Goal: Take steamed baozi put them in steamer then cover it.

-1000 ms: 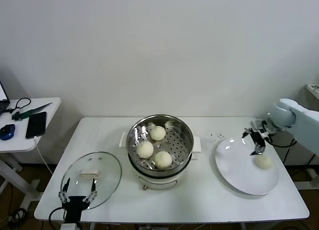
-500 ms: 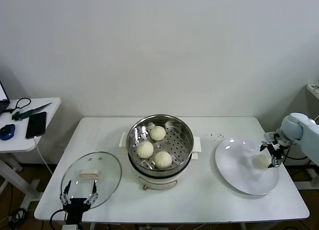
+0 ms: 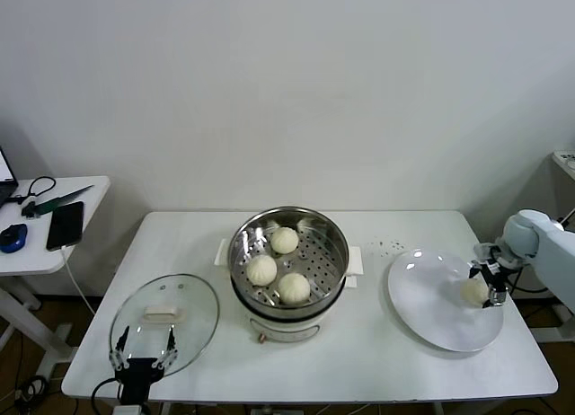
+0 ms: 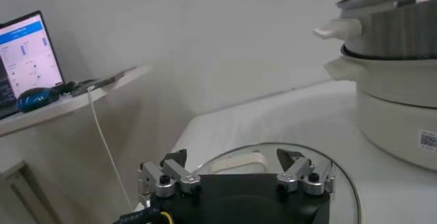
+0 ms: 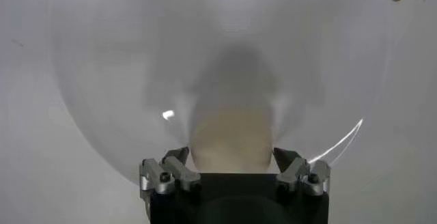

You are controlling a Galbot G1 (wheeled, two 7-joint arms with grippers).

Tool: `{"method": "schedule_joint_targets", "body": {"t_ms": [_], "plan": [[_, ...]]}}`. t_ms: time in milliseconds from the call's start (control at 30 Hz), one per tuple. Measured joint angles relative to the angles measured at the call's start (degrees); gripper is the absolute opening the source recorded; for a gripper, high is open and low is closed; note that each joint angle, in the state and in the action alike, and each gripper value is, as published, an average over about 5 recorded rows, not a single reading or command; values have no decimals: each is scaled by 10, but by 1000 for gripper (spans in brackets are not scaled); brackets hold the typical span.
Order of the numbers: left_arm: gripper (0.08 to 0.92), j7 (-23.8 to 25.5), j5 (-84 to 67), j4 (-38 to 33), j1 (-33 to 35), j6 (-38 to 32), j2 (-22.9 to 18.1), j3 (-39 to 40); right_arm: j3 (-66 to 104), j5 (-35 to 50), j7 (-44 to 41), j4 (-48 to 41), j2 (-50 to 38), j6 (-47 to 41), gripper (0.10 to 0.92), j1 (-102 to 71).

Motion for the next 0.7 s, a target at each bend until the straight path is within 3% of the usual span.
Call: {"method": "schedule_joint_targets", "body": {"t_ms": [200, 467, 700], "plan": [[823, 0, 0, -2, -2, 2, 0, 0, -5, 8, -2, 1, -2, -5, 703, 3], [823, 1, 0, -4, -2, 1, 0, 6, -34, 50, -2, 18, -10, -23, 687, 28], [823, 3, -2, -9, 4, -3, 1, 12, -120, 142, 6, 45, 1, -57, 687, 117]]}}
